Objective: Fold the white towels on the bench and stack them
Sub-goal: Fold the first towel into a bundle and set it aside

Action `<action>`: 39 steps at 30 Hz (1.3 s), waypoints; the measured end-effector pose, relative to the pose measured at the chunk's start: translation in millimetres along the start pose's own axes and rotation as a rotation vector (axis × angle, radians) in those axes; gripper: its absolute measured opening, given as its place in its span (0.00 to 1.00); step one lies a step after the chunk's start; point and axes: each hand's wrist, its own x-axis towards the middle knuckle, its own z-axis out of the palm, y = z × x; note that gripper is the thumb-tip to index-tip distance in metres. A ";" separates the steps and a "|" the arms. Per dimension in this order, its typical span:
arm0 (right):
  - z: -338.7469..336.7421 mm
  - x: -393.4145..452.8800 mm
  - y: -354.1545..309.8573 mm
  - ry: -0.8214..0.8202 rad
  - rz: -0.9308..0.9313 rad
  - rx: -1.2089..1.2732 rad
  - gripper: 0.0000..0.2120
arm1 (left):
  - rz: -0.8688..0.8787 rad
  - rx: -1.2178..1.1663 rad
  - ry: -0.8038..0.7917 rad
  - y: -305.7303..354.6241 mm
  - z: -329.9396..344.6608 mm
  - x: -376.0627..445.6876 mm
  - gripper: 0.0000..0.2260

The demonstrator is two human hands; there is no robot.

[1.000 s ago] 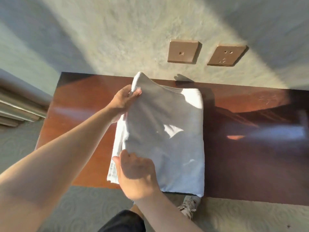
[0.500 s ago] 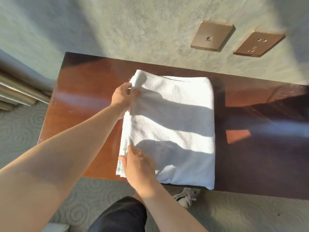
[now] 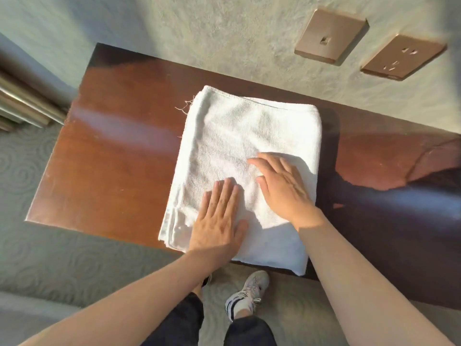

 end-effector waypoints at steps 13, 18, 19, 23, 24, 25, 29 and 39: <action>32.9 -53.9 -11.9 0.130 0.529 -0.087 0.26 | 0.564 0.542 -0.230 -86.5 -65.1 150.0 0.35; 39.1 -49.6 -49.6 0.215 0.662 0.169 0.16 | 0.451 0.380 -0.136 -55.8 -72.2 155.8 0.25; 38.3 -46.6 -48.0 0.219 0.664 0.226 0.13 | 0.383 0.263 -0.108 -40.3 -63.7 141.2 0.25; 25.2 -41.4 -24.3 0.464 0.557 0.310 0.13 | 0.246 -0.003 -0.008 5.2 -22.9 78.0 0.25; 24.0 -40.9 -17.5 0.523 0.474 0.215 0.14 | 0.222 0.042 0.009 6.2 -15.0 69.0 0.26; 24.0 -39.4 -10.2 0.534 0.388 0.132 0.16 | 0.196 0.089 0.015 4.6 -9.2 64.0 0.27; 29.4 -29.4 25.2 0.226 0.297 0.004 0.28 | 0.195 0.180 -0.011 0.2 -0.1 68.7 0.31; 7.6 -1.2 122.3 0.211 0.368 -0.127 0.30 | 0.225 0.178 -0.004 -1.8 5.7 75.0 0.30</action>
